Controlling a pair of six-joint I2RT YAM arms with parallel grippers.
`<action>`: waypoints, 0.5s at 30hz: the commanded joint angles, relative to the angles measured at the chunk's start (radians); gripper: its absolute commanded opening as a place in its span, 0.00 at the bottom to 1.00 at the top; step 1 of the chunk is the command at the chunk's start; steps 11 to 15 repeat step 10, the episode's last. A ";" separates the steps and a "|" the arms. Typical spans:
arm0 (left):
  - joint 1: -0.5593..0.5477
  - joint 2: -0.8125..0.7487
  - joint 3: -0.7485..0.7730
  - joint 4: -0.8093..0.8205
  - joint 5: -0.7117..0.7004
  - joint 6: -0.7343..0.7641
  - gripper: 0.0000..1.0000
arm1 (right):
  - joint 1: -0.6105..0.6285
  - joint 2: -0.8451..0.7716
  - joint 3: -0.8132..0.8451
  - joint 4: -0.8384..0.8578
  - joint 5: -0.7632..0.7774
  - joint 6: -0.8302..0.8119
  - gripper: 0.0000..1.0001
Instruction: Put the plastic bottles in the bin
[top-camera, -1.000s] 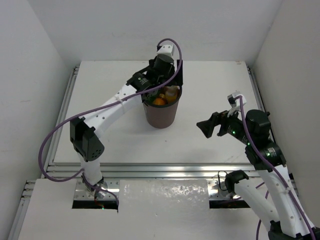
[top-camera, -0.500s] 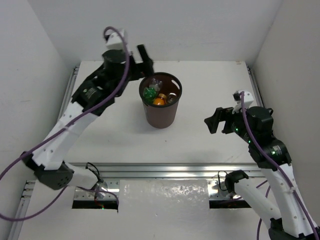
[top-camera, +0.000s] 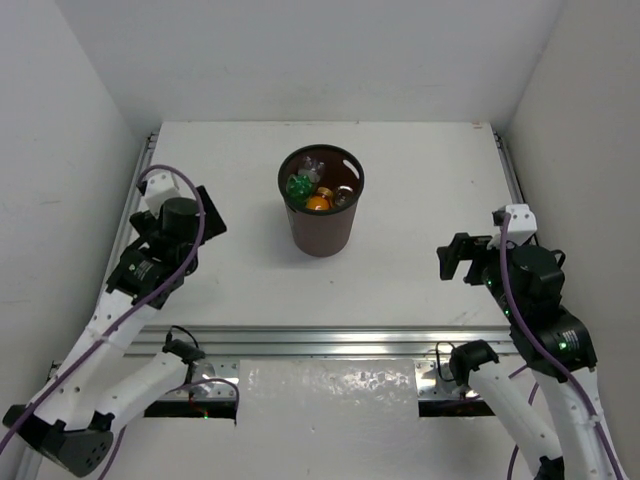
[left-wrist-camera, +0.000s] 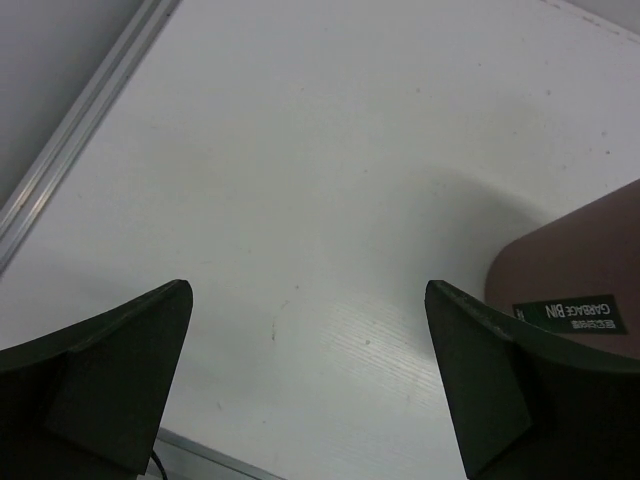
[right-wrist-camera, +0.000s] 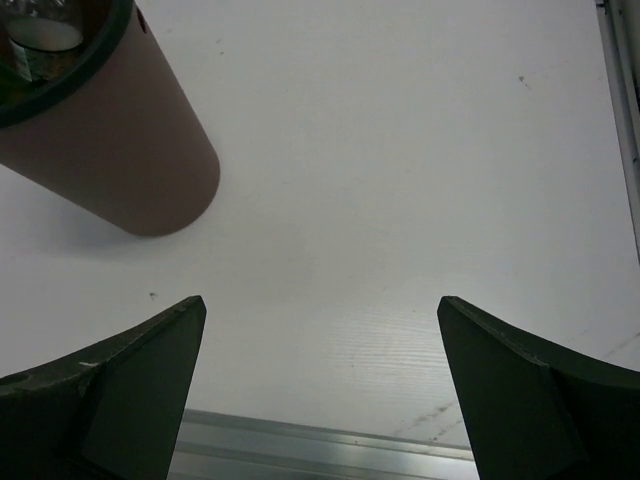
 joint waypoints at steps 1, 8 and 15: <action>-0.003 -0.063 -0.027 0.058 -0.085 0.020 1.00 | 0.009 0.018 -0.027 0.020 0.007 -0.018 0.99; 0.005 -0.155 -0.126 0.117 -0.031 -0.040 1.00 | 0.009 0.031 -0.082 0.054 -0.015 0.011 0.99; 0.005 -0.153 -0.129 0.115 -0.036 -0.036 1.00 | 0.009 0.041 -0.102 0.061 -0.023 0.017 0.99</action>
